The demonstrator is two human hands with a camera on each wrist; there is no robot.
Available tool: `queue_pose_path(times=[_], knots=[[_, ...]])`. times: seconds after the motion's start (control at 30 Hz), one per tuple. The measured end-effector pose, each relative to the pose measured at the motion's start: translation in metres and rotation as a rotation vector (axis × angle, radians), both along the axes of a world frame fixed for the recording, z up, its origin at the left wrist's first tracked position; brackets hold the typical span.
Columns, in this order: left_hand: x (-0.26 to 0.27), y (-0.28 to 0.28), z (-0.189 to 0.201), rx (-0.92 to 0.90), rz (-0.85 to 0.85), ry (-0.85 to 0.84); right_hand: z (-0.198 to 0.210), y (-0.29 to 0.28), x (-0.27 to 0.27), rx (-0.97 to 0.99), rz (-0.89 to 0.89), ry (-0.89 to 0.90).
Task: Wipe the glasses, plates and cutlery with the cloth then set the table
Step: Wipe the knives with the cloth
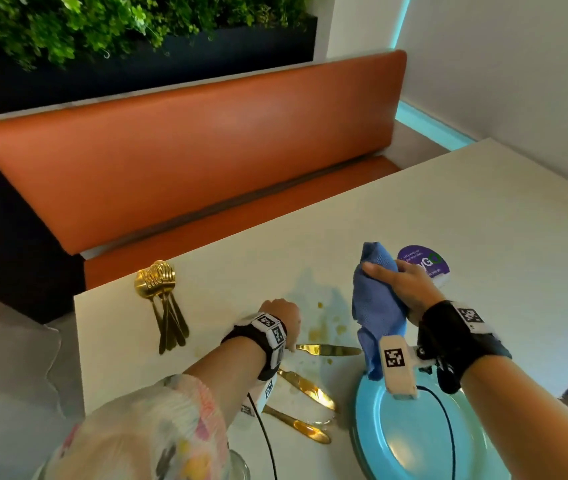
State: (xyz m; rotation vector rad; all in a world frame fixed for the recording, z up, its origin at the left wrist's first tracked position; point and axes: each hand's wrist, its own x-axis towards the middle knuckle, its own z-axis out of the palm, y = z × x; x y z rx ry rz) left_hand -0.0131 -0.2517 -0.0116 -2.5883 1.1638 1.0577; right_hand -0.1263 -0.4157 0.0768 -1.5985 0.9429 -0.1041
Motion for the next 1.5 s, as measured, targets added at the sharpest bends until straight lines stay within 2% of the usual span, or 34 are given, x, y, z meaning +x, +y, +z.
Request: queue_pose_path(times=[0.13,0.23,0.4,0.73,0.93,1.07,1.27,1.4,1.5], knots=[[-0.014,-0.004,-0.013,0.009,-0.132,-0.164,-0.005,-0.013,-0.018,0.030,-0.053,-0.026],[-0.015,-0.003,-0.017,0.002,-0.216,-0.214,-0.011,-0.020,-0.029,0.029,-0.069,-0.024],[-0.016,0.000,-0.018,0.003,-0.221,-0.201,-0.017,-0.023,-0.040,0.091,-0.080,-0.054],[-0.015,0.004,-0.019,0.015,-0.107,-0.040,-0.024,-0.023,-0.047,0.117,-0.105,-0.062],[-0.011,0.005,-0.018,0.023,-0.173,-0.039,-0.032,-0.016,-0.049,0.213,-0.161,-0.084],[-0.006,0.010,-0.002,-0.066,-0.077,-0.023,-0.041,-0.009,-0.051,0.327,-0.251,-0.089],[0.006,0.020,0.040,-0.335,0.195,0.120,-0.047,0.004,-0.041,0.374,-0.297,-0.079],[0.006,0.021,0.061,-0.463,0.282,0.209,-0.042,0.017,-0.024,0.532,-0.342,-0.231],[0.002,0.014,0.076,-0.527,0.307,0.202,-0.027,0.036,-0.006,0.650,-0.246,-0.351]])
